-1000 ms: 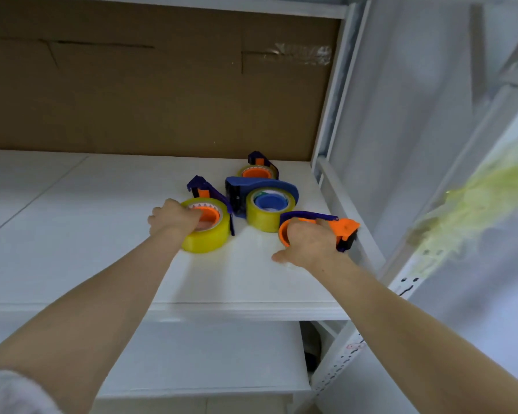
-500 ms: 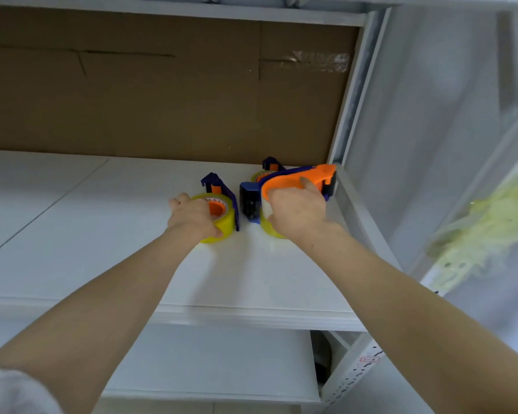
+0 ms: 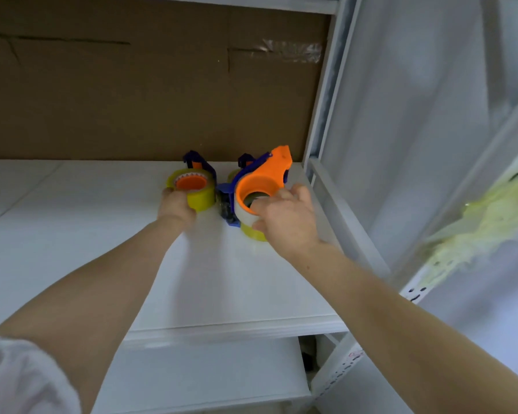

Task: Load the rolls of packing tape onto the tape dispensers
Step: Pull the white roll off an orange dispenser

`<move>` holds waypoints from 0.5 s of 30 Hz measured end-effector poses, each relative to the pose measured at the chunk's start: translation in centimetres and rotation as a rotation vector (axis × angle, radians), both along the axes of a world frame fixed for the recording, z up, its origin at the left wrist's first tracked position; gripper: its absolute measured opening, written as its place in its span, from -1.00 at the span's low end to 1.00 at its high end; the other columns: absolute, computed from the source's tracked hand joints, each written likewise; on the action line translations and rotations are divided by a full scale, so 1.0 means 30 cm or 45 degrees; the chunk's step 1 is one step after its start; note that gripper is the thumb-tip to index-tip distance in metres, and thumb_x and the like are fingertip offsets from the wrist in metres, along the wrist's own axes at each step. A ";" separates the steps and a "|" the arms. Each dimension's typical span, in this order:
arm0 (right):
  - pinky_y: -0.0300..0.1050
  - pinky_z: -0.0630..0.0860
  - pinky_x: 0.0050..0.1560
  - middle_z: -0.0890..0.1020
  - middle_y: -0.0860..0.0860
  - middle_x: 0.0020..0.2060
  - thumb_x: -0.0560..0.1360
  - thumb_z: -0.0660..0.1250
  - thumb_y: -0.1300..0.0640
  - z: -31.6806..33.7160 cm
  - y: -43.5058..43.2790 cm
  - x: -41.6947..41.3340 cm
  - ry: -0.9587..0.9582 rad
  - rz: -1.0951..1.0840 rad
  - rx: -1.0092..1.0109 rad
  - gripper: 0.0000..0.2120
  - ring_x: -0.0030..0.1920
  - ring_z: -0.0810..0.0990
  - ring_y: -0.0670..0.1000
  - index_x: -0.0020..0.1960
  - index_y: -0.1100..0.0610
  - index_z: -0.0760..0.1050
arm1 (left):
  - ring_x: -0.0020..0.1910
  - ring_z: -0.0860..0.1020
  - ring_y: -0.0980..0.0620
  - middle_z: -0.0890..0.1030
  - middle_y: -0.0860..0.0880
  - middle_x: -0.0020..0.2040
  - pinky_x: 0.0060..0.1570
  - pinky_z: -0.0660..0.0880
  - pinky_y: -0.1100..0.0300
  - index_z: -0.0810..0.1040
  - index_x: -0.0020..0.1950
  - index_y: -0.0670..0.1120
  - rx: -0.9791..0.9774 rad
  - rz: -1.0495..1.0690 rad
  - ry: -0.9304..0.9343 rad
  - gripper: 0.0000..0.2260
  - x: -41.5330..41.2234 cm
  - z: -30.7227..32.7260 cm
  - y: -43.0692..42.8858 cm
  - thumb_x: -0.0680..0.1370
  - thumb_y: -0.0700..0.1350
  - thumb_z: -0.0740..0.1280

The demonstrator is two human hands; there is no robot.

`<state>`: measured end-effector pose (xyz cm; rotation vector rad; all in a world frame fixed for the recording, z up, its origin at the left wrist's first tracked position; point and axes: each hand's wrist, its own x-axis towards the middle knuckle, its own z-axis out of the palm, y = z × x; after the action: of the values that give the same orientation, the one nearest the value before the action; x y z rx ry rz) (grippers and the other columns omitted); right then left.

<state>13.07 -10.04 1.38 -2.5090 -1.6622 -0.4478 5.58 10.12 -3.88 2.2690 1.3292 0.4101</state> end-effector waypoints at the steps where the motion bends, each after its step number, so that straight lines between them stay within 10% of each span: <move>1: -0.08 -0.01 0.17 0.60 0.02 -0.07 0.53 0.24 0.13 -0.003 0.001 0.001 0.002 0.006 0.016 -0.94 0.10 0.45 0.10 0.00 0.06 0.46 | 0.29 0.40 -0.27 0.36 -0.29 0.38 0.29 0.35 0.03 0.33 0.40 -0.27 -0.016 -0.070 0.008 -0.55 0.008 -0.004 0.006 0.51 -0.29 0.27; 7: -0.09 0.37 -0.05 0.52 0.07 0.04 0.57 0.21 0.10 0.012 -0.008 -0.047 0.118 0.117 0.011 -0.81 0.17 0.43 0.07 0.16 0.10 0.44 | 0.39 0.31 -0.24 0.30 -0.23 0.45 0.34 0.26 0.07 0.21 0.48 -0.21 -0.096 -0.214 -0.134 -0.52 -0.029 -0.003 0.020 0.55 -0.37 0.16; 15: -0.13 0.39 -0.14 0.49 0.07 0.09 0.51 0.30 0.11 -0.095 0.029 -0.174 0.231 0.332 -0.175 -0.76 0.15 0.47 0.11 0.17 0.07 0.47 | -0.09 0.55 -0.12 0.58 -0.22 0.00 0.04 0.51 0.02 0.46 0.24 -0.28 -0.674 0.182 -0.746 -0.73 -0.195 0.087 -0.063 0.59 -0.18 0.21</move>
<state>7.83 -9.17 -1.46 -2.2908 -1.9672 -0.0809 -0.26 8.23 -1.25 1.4725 1.1195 0.6256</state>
